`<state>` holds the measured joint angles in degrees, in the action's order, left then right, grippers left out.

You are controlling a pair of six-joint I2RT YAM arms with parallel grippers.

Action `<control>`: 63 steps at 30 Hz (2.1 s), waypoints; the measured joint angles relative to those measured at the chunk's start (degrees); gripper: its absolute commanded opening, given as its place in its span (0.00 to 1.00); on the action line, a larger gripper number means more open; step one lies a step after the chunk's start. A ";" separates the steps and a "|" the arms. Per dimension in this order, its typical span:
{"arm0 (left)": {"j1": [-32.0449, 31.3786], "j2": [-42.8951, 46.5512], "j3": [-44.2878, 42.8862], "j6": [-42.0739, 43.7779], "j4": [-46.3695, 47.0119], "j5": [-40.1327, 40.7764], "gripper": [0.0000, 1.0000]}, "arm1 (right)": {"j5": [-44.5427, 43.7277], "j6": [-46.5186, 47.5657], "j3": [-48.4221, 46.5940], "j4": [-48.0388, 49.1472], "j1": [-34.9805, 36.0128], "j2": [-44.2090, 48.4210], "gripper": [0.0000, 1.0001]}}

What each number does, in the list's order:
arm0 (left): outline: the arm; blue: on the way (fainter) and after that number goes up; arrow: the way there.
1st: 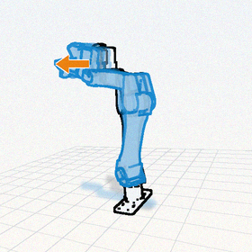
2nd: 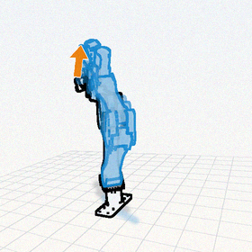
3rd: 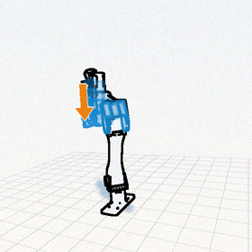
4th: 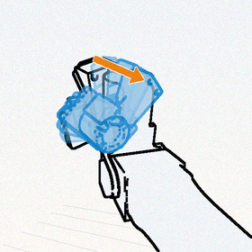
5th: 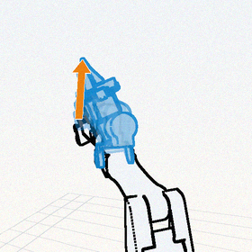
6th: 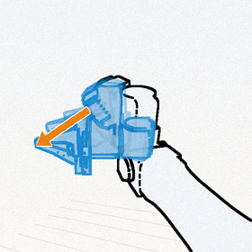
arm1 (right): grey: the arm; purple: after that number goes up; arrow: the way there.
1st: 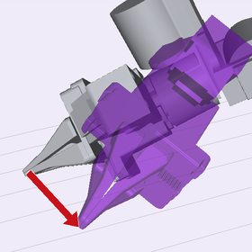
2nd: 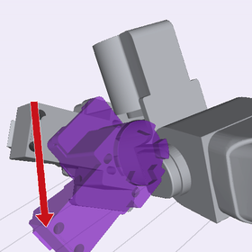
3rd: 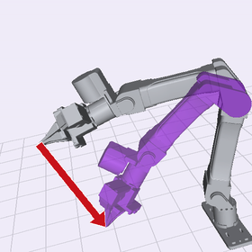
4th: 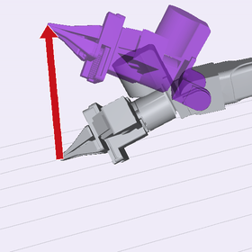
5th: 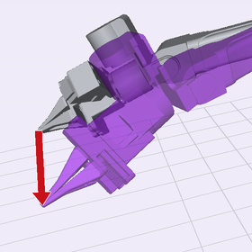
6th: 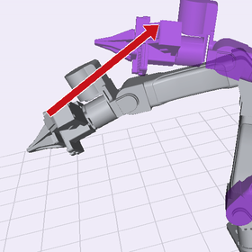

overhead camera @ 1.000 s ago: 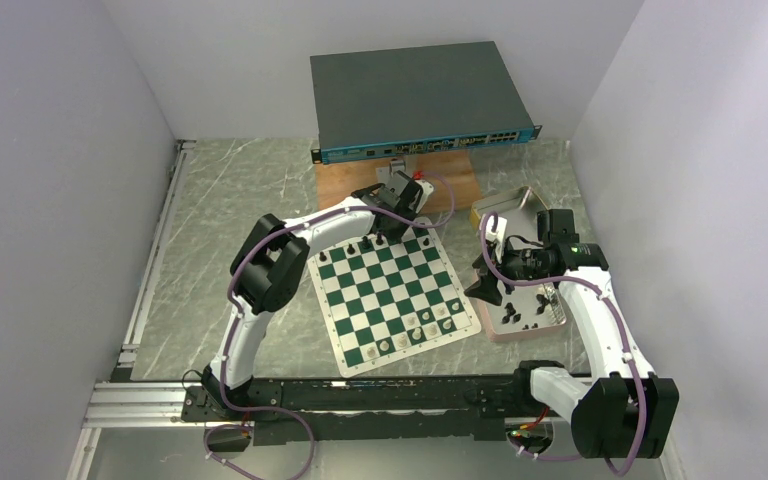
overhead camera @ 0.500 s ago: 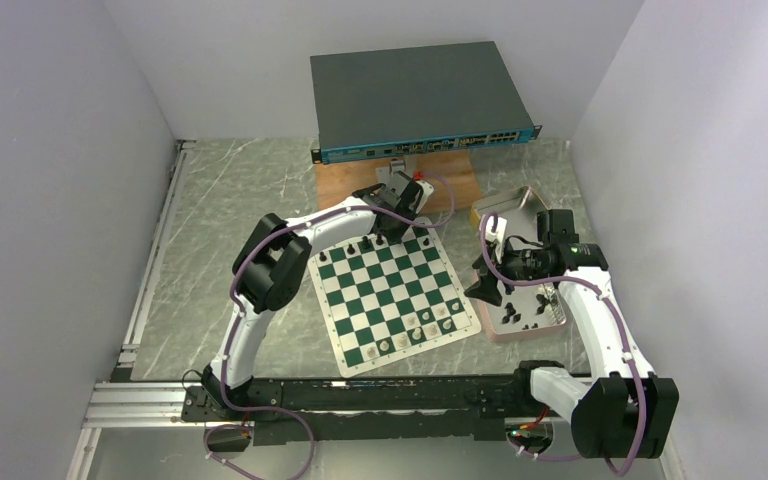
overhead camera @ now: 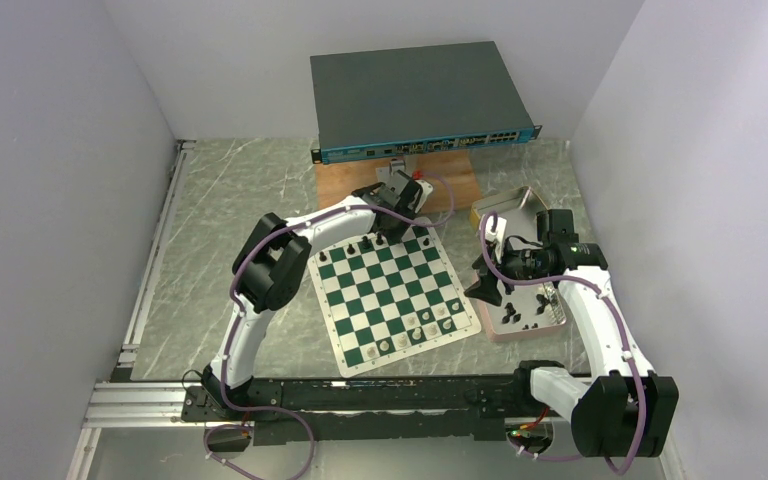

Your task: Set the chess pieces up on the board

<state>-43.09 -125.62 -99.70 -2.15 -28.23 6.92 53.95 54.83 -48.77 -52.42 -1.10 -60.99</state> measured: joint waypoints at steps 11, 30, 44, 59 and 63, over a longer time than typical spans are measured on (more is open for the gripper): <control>0.04 -0.02 -0.96 0.02 -0.35 0.39 0.45 | 0.00 0.02 0.00 0.00 0.00 -0.15 0.71; -4.17 24.55 19.78 -0.04 9.53 -1.86 0.76 | 0.07 0.87 0.00 -0.74 -3.87 0.02 0.72; -6.97 57.31 46.95 -5.46 19.54 0.46 1.00 | -3.45 -1.49 0.00 -1.27 -7.06 2.86 0.74; -2.43 72.19 58.16 -8.61 18.56 -1.07 1.00 | -17.77 -9.25 -5.27 -4.96 -11.76 -7.43 0.66; -2.43 72.35 58.23 -8.61 18.38 -1.40 1.00 | -23.69 -13.18 -4.92 -3.87 -11.85 -9.09 0.58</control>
<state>-45.52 -53.28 -41.47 -10.76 -9.85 5.52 30.26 41.65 -53.69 -56.29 -12.95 -70.08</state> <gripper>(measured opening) 0.996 0.638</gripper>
